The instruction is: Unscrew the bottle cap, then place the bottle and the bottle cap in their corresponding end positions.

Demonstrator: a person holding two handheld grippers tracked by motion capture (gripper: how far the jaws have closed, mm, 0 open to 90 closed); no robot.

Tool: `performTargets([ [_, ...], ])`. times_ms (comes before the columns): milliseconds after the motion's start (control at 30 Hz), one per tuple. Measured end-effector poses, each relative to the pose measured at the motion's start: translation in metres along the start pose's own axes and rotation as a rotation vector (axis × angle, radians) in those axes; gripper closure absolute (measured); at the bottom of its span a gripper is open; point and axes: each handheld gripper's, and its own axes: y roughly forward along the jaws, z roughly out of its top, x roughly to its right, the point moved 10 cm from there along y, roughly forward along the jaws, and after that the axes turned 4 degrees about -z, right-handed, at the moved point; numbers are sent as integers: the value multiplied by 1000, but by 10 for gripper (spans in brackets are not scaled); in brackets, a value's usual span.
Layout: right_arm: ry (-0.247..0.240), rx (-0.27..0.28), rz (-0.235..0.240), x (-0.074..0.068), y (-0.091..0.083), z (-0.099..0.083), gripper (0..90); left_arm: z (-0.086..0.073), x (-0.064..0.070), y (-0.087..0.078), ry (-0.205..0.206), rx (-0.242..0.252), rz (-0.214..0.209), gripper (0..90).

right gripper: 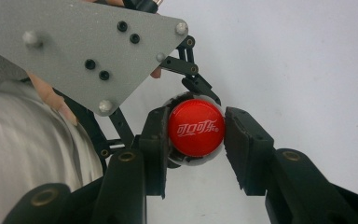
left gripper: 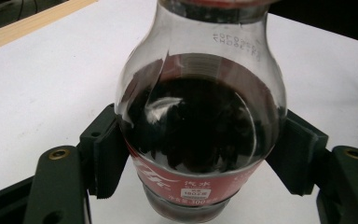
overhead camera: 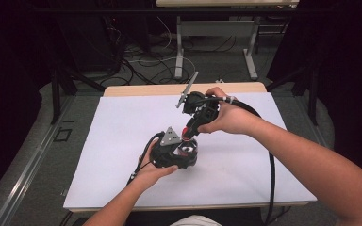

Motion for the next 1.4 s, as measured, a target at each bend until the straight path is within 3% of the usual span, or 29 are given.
performTargets([
  [200,19,31,-9,4,-8,2,611,-2,-7,1,-10,-1,15,300],
  [233,40,32,-4,2,-8,2,611,-3,-7,1,-19,-11,6,300],
  [433,36,37,-39,8,-6,-4,611,-4,-16,1,-29,-3,39,300],
  [533,70,50,-35,8,-5,-6,611,-3,-21,1,-42,0,40,300],
  [733,78,59,-58,11,4,-20,611,2,-36,1,-72,6,67,300],
  [867,113,67,-70,12,10,-30,611,9,-46,4,-85,23,78,300],
  [1000,153,62,-67,15,18,-42,611,16,-57,10,-93,22,93,300],
  [1400,186,57,-94,28,40,-69,611,37,-90,36,-108,16,140,300],
])
